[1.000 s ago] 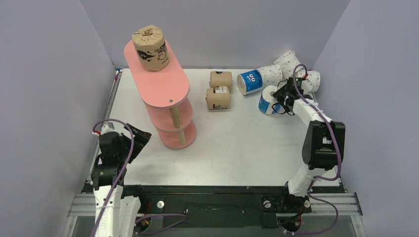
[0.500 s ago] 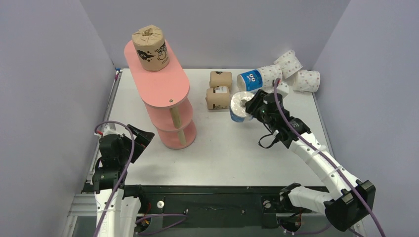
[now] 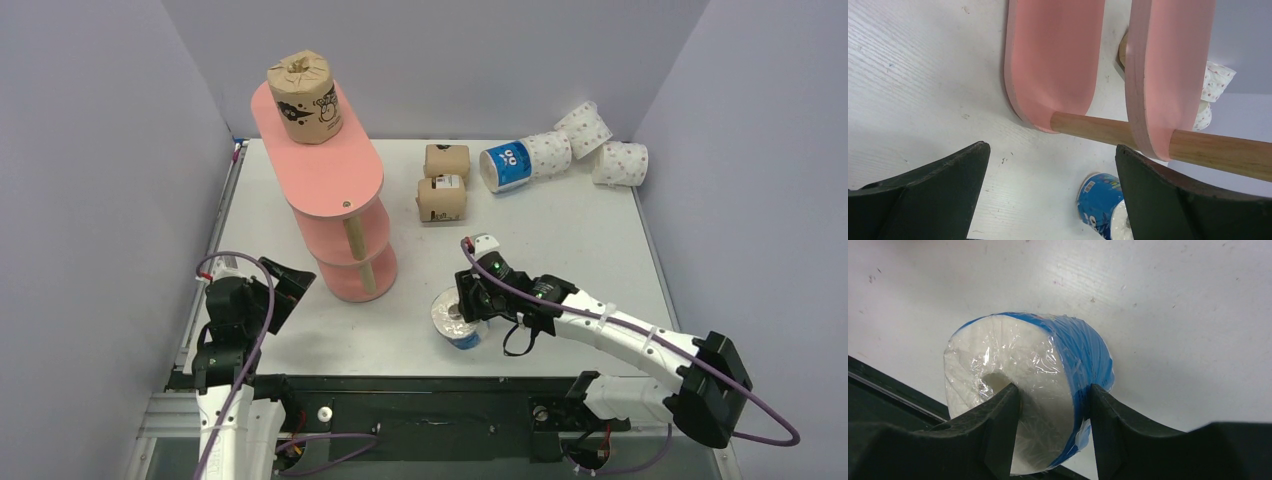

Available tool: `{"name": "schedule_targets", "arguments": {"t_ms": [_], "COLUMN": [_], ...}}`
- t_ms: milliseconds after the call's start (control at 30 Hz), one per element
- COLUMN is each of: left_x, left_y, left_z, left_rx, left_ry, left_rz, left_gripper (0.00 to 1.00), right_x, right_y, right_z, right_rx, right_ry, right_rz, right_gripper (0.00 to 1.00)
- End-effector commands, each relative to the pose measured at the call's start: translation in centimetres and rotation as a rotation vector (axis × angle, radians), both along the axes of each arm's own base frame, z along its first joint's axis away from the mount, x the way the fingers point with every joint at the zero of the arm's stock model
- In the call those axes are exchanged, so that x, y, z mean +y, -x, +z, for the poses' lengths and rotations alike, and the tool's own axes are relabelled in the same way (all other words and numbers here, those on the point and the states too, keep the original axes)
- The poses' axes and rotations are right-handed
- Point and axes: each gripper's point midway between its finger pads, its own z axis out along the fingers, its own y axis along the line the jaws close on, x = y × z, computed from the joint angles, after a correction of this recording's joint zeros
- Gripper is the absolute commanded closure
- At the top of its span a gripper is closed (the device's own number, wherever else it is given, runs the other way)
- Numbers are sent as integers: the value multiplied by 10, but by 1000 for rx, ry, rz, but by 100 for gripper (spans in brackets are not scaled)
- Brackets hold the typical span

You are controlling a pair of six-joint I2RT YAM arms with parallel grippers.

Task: Place and organize the paper towels onto the shelf
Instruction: Place the paper towel at the center of the board.

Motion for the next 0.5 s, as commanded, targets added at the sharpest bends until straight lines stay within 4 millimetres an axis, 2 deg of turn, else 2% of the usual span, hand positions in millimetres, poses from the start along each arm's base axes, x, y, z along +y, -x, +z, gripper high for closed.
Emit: {"name": "schedule_targets", "arguments": {"t_ms": [0, 167, 267, 367, 467], "left_x": [0, 1, 1, 1, 1], "left_y": [-10, -10, -9, -9, -9], "left_z": [16, 11, 8, 7, 9], "left_rx": [-72, -60, -52, -49, -52], "left_ry": [-2, -5, -7, -10, -13], "left_rz": [-5, -5, -8, -8, -9], "left_gripper": [3, 3, 3, 3, 3], "right_x": [22, 23, 20, 17, 10], "right_y": [2, 7, 7, 5, 3], "right_z": [-2, -20, -25, -18, -4], "right_rx": [-18, 22, 28, 13, -12], "right_ry": [-38, -2, 9, -6, -23], "right_rz": [90, 109, 86, 47, 4], "right_gripper": [61, 60, 53, 41, 33]}}
